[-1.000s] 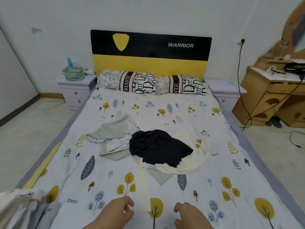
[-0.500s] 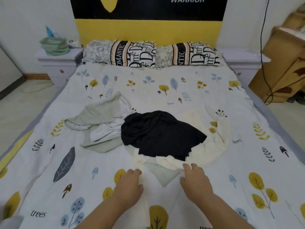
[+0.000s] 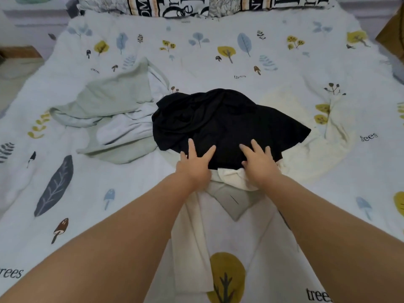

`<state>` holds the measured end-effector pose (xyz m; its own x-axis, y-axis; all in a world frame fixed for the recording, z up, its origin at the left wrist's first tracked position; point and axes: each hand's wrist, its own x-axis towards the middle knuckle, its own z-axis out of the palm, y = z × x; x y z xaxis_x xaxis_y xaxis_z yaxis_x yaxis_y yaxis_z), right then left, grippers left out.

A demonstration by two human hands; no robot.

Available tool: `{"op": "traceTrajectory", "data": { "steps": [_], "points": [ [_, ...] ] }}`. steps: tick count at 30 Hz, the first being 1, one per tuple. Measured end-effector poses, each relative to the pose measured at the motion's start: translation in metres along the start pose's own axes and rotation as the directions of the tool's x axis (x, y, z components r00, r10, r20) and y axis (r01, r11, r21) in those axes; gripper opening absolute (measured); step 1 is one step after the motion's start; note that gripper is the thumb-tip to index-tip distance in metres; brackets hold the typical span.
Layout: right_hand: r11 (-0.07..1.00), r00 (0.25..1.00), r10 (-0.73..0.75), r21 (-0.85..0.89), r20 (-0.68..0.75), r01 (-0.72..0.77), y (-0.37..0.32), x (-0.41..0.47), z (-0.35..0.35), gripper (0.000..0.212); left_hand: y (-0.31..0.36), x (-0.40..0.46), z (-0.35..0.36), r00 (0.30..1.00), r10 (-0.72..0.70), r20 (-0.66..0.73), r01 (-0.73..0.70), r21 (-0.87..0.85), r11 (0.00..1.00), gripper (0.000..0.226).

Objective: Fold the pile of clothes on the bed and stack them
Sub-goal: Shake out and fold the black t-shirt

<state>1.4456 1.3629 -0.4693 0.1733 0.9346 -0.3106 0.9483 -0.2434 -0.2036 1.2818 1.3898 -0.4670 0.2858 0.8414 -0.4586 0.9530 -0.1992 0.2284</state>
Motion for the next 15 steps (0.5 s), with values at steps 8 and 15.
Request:
{"op": "traceTrajectory", "data": {
  "steps": [8, 15],
  "points": [
    [0.993, 0.993, -0.115, 0.017, 0.001, 0.115, -0.002, -0.029, -0.018, 0.032, -0.006, -0.002, 0.003, 0.975, 0.146, -0.166, -0.143, 0.033, 0.989, 0.017],
    [0.945, 0.916, -0.321, 0.02, 0.24, 0.326, -0.001, -0.129, 0.006, 0.024, -0.018, -0.103, 0.025, 0.923, 0.288, 0.255, -0.195, -0.335, 0.922, 0.03]
  ]
}}
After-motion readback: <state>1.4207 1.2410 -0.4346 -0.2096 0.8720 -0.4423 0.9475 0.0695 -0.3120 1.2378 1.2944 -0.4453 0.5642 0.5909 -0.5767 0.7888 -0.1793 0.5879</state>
